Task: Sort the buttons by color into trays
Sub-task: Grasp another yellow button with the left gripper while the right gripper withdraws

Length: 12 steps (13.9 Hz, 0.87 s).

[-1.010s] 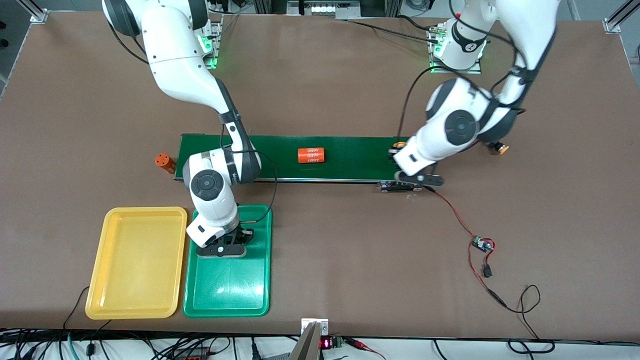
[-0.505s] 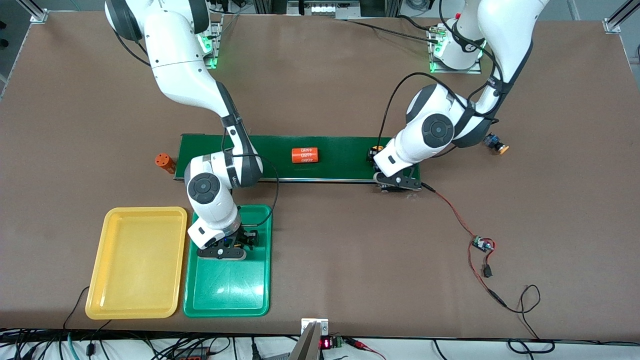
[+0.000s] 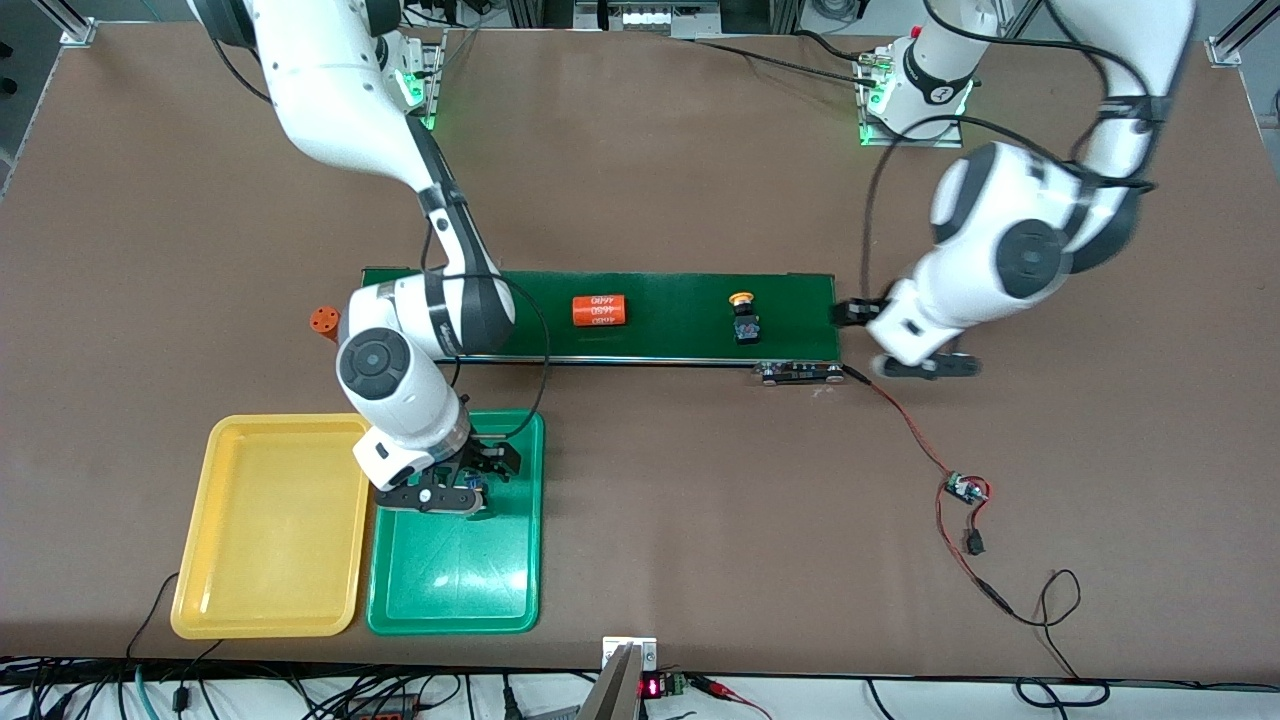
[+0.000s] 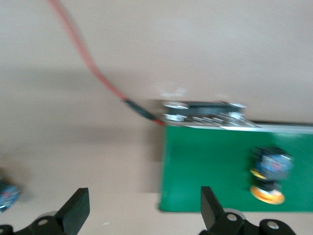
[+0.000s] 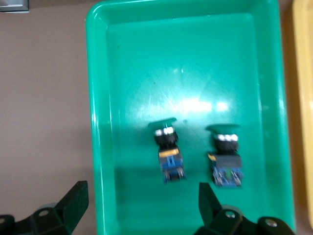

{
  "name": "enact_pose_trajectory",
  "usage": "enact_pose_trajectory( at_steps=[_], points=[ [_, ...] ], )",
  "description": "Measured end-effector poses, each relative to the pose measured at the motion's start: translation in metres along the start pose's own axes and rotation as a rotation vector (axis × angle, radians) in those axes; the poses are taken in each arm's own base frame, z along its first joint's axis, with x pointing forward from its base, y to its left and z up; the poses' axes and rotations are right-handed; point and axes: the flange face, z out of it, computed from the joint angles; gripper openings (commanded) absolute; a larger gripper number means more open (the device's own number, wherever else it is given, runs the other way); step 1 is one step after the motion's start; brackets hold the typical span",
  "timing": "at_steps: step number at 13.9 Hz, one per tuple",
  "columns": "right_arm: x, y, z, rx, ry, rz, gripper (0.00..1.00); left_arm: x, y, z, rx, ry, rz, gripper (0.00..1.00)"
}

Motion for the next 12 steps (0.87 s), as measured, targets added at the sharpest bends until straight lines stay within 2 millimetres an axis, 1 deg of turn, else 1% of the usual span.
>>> enact_pose_trajectory(
  at_steps=[1,2,4,5,6,8,10,11,12],
  points=[
    [0.003,0.011,-0.016,-0.015,-0.019,0.014,1.0,0.008,-0.03,0.002,0.006,-0.01,-0.049,1.0],
    [0.008,0.028,-0.033,-0.036,-0.031,0.035,1.0,0.013,-0.06,0.007,0.014,-0.024,-0.096,1.0],
    [0.02,0.066,-0.072,-0.063,-0.031,0.082,1.0,0.013,-0.115,0.027,0.027,-0.069,-0.186,1.0],
    [0.024,0.08,-0.092,-0.065,-0.03,0.102,1.0,0.009,-0.138,0.039,0.031,-0.097,-0.226,1.0],
    [0.025,0.092,-0.112,-0.066,-0.035,0.12,1.0,0.003,-0.156,0.052,0.036,-0.127,-0.258,1.0],
    [0.022,0.112,-0.145,-0.071,-0.065,0.148,1.0,-0.014,-0.185,0.084,0.055,-0.186,-0.303,1.0],
    [0.011,0.123,-0.172,-0.066,-0.126,0.148,1.0,-0.031,-0.21,0.115,0.079,-0.195,-0.331,1.0],
    [0.005,0.128,-0.186,-0.056,-0.154,0.131,1.0,-0.039,-0.219,0.128,0.081,-0.192,-0.344,1.0],
    [-0.001,0.136,-0.195,-0.048,-0.165,0.118,1.0,-0.047,-0.224,0.14,0.078,-0.173,-0.351,1.0]
  ],
)
